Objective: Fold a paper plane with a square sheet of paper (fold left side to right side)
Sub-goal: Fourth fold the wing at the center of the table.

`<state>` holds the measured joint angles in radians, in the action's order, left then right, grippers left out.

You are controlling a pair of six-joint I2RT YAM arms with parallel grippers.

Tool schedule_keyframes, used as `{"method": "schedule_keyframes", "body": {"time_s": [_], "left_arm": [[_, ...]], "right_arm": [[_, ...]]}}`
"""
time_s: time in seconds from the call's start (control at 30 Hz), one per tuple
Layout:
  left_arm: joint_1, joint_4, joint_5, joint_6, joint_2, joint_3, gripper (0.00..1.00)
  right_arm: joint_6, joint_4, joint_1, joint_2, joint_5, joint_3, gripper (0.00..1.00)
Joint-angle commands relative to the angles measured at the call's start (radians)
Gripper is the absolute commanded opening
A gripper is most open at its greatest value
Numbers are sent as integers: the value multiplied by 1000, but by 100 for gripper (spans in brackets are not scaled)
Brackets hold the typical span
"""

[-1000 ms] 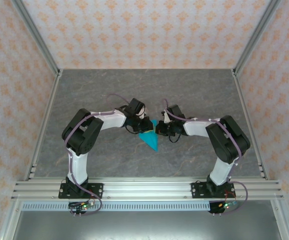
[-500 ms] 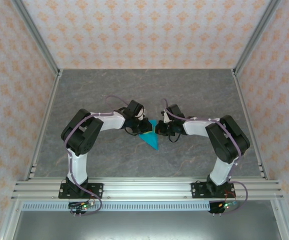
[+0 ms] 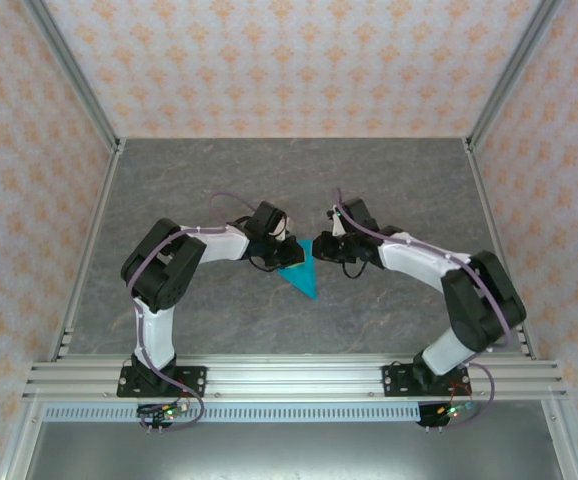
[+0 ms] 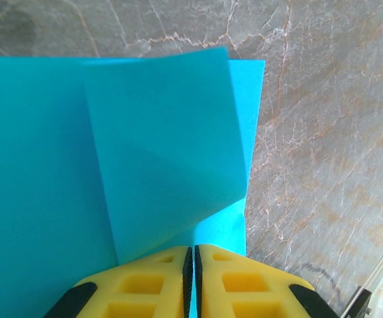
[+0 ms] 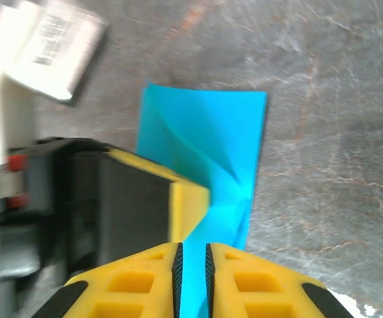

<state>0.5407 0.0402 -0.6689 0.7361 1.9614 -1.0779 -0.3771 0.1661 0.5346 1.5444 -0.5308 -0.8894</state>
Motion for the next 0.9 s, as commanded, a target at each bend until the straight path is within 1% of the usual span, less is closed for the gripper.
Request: {"method": "schedule_keyframes", "body": {"time_s": [0.0, 0.1, 0.23, 0.47, 0.6, 0.87], "left_arm": [[1, 86, 67, 2, 38, 47, 14], [1, 93, 69, -1, 34, 45, 14], [1, 98, 70, -4, 31, 41, 14], [1, 103, 68, -6, 30, 36, 14], [2, 111, 69, -12, 29, 33, 14], [2, 116, 68, -14, 31, 26, 14]], "right_arm": [[-44, -1, 14, -55, -89, 55, 19], [-120, -87, 43, -59, -181, 102, 18], [-168, -142, 84, -25, -224, 119, 17], [-170, -122, 94, 62, -189, 105, 17], [-154, -81, 94, 115, -171, 92, 16], [-129, -44, 94, 141, -141, 96, 16]]}}
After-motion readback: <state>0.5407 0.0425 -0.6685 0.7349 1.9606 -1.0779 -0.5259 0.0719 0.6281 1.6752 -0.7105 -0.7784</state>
